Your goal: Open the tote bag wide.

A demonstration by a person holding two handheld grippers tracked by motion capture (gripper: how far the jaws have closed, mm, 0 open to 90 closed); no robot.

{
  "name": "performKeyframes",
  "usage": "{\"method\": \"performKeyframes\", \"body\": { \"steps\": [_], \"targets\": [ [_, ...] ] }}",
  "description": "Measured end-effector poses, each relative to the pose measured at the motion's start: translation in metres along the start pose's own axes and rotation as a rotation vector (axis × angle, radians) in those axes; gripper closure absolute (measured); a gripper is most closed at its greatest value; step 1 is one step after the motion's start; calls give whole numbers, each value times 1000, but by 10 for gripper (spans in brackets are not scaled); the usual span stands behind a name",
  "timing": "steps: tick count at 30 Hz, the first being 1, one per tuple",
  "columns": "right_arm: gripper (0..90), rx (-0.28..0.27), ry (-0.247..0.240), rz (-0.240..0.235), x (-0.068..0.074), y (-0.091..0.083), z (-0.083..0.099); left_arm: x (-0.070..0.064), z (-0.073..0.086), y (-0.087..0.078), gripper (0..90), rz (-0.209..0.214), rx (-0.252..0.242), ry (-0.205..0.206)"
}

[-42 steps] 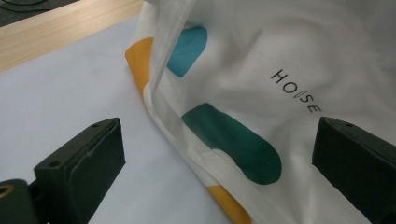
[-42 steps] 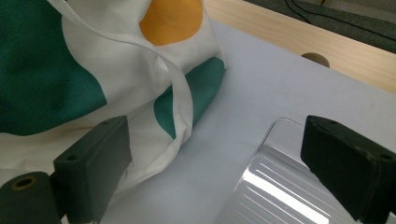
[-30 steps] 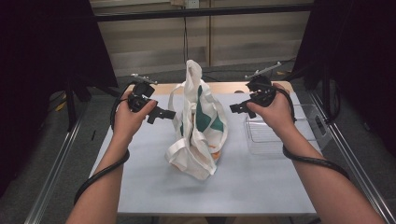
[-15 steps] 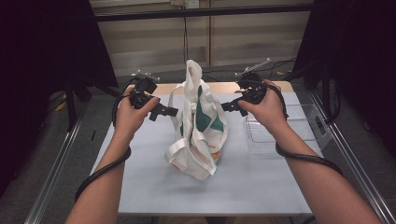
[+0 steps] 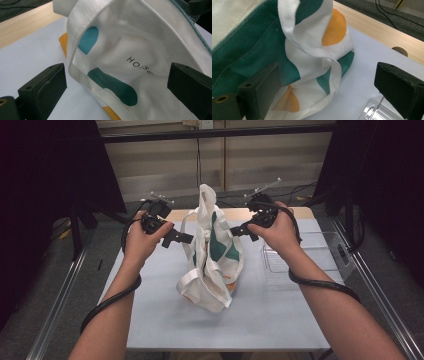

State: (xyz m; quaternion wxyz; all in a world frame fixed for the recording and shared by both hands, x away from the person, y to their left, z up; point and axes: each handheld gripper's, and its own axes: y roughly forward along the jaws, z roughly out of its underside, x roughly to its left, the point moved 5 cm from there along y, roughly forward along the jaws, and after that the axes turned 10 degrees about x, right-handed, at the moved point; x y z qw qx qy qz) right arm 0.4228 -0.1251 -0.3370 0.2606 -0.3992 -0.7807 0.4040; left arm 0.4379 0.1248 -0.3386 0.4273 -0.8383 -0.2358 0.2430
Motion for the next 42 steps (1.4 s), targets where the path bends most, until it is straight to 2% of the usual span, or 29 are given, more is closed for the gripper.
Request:
{"method": "performKeyframes", "body": {
  "steps": [1,5,6,7,8,9,10,11,12,13,14,20,21,22,29,30,31,34,35,37,39,40,41,42],
  "targets": [
    [64,-8,-8,-1,2,0,-3,1,0,-2,21,-2,12,24],
    [66,-7,-7,-1,6,-1,-9,-2,-3,-2,19,7,10,26],
    [66,-6,-8,-4,7,-1,-10,-4,-4,-1,19,10,-7,5],
    [66,-7,-7,-2,7,-1,-11,-4,-4,-1,19,10,-7,5],
    [66,-7,-7,-2,7,-1,-11,-5,-4,-1,19,16,-5,7],
    [66,-3,-8,-2,9,-1,-14,-5,-4,-2,17,13,14,31],
    [69,-5,-9,3,10,-1,-15,-7,-6,1,17,5,5,11],
    [69,-5,-9,3,10,-1,-15,-7,-6,1,17,5,5,11],
    [70,0,-15,2,12,-1,-17,-6,-6,0,17,-1,29,41],
    [70,0,-15,2,12,-1,-17,-7,-6,0,17,2,21,26],
    [70,-2,-14,1,12,-1,-18,-6,-6,-1,17,1,25,41],
    [71,-3,-10,4,14,-5,-23,-7,-7,-1,16,7,20,41],
    [72,-3,-8,3,15,-5,-25,-8,-8,0,16,11,1,12],
    [74,-4,-12,-2,16,-6,-26,-6,-7,-2,16,6,16,34],
    [89,-14,-8,-15,26,-6,-32,-6,-7,0,16,3,18,27],
    [89,-14,-8,-15,26,-6,-32,-4,-6,-1,16,4,31,46],
    [89,-14,-9,-17,29,-5,-34,-7,-6,1,16,8,1,4],
    [88,-13,-7,-18,32,-4,-36,-6,-5,1,16,9,-2,-2],
    [89,-16,-4,-21,35,-4,-38,-3,-3,0,16,3,22,28],
    [88,-20,2,-24,36,-3,-40,-3,-3,0,16,2,25,28],
    [88,-18,6,-32,39,-1,-42,-5,-4,2,16,6,8,4],
    [88,-16,7,-33,40,-1,-42,-3,-3,1,16,1,28,26],
    [88,-16,7,-33,40,-1,-42,-3,-3,1,16,1,28,26],
    [88,-21,19,-33,41,1,-44,-6,-4,3,16,4,9,-3]
  ]
}}
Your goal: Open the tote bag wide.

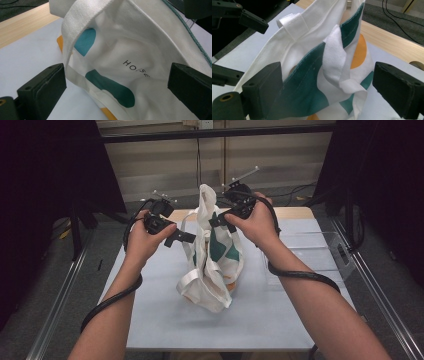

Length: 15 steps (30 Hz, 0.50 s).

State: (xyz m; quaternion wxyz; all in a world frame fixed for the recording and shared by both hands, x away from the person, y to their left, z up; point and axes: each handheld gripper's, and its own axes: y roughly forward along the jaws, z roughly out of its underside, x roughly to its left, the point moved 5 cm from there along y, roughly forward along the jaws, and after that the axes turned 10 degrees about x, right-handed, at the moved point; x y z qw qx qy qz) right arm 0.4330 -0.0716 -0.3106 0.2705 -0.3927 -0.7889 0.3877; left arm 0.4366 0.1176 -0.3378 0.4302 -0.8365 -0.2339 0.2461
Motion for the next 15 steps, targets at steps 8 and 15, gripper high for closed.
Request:
{"method": "performKeyframes", "body": {
  "steps": [8,15],
  "targets": [
    [114,-2,8,-14,5,11,-4,4,2,-7,16,-2,-17,-7],
    [255,25,2,-24,5,16,-1,-4,-3,-19,20,19,-81,36]
  ]
}}
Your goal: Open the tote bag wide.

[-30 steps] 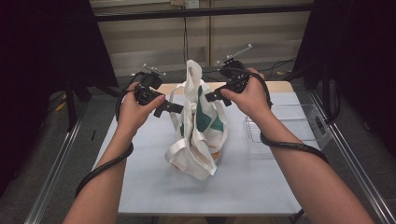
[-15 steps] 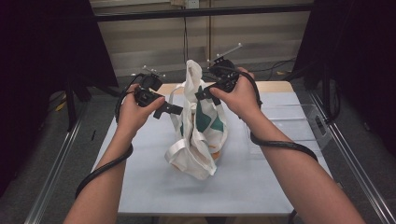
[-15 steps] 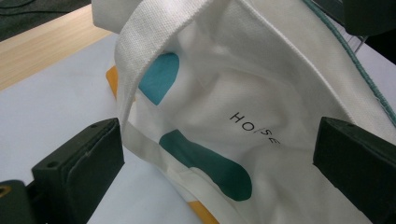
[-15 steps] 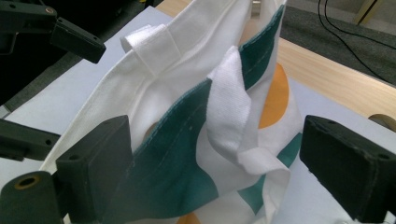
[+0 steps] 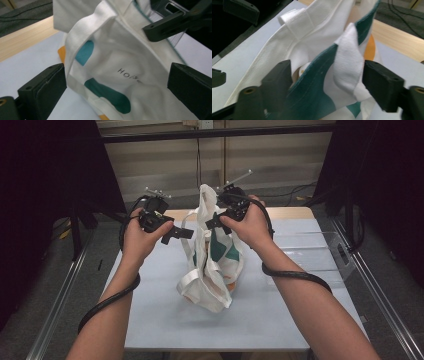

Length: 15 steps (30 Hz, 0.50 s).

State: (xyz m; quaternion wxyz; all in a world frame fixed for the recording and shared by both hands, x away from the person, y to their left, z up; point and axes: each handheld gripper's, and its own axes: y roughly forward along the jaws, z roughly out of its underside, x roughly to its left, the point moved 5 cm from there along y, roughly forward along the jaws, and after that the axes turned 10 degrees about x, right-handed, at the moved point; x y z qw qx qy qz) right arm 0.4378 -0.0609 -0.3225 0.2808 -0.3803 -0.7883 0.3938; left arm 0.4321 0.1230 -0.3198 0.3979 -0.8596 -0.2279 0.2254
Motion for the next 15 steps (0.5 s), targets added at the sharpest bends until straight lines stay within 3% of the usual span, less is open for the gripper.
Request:
{"method": "performKeyframes", "body": {
  "steps": [3,4,6,8,11,15],
  "targets": [
    [266,10,-2,-5,0,1,1,-4,-2,1,20,1,11,4],
    [318,13,-1,-7,0,1,2,-7,-4,2,17,5,13,25],
    [335,14,10,-11,0,1,2,-10,-6,5,18,12,11,32],
    [349,11,10,-7,-1,1,2,-12,-7,7,23,1,0,33],
    [418,16,20,-4,-2,0,2,-16,-10,10,42,23,13,29],
    [498,25,16,-9,-3,0,4,-16,-11,14,146,28,26,34]
  ]
}}
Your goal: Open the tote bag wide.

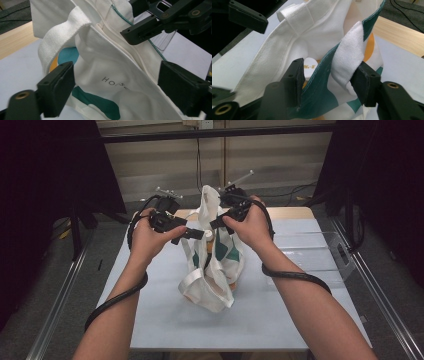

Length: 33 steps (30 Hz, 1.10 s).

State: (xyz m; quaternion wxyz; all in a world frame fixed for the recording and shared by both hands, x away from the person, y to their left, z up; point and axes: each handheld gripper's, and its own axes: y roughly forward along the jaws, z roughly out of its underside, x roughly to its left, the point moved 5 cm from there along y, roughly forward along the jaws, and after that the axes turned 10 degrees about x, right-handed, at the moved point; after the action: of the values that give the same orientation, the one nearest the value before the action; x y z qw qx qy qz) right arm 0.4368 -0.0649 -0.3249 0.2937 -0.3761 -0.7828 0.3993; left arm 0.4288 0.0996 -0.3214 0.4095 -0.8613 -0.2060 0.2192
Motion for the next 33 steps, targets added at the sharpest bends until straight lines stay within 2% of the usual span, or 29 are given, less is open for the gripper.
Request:
{"method": "performKeyframes", "body": {
  "steps": [1,3,4,6,8,9,10,12,13,15,16,19,25,29,33],
  "targets": [
    [509,2,1,1,0,0,0,0,-1,2,184,3,-11,-18],
    [525,2,2,0,-1,0,1,0,0,5,212,8,12,-13],
    [571,9,6,-1,-2,0,1,-2,0,7,327,11,12,-8],
    [609,14,5,4,-3,0,2,-1,-1,7,386,3,11,-18],
    [631,17,4,2,-4,0,3,-1,-1,7,536,9,13,-20],
    [659,18,8,4,-5,0,4,-1,-1,7,536,-4,11,-39],
    [718,24,6,9,-7,-1,6,-1,0,7,622,-7,17,-40],
    [739,24,5,13,-9,-1,7,1,0,7,658,-7,23,-40],
    [750,24,8,17,-10,-1,7,3,1,5,658,-25,34,-26],
    [768,17,14,24,-16,-1,10,3,2,5,731,-26,24,-45],
    [771,17,17,23,-17,-1,11,5,2,5,748,-27,33,-44],
    [773,12,27,22,-21,-1,13,6,2,6,787,-25,25,-78],
    [775,6,34,33,-26,-2,14,10,3,5,842,-26,32,-90],
    [775,3,37,39,-30,-1,16,16,5,4,849,-44,28,-116],
    [775,0,42,40,-36,-1,18,21,7,2,849,-58,29,-125]
  ]
}}
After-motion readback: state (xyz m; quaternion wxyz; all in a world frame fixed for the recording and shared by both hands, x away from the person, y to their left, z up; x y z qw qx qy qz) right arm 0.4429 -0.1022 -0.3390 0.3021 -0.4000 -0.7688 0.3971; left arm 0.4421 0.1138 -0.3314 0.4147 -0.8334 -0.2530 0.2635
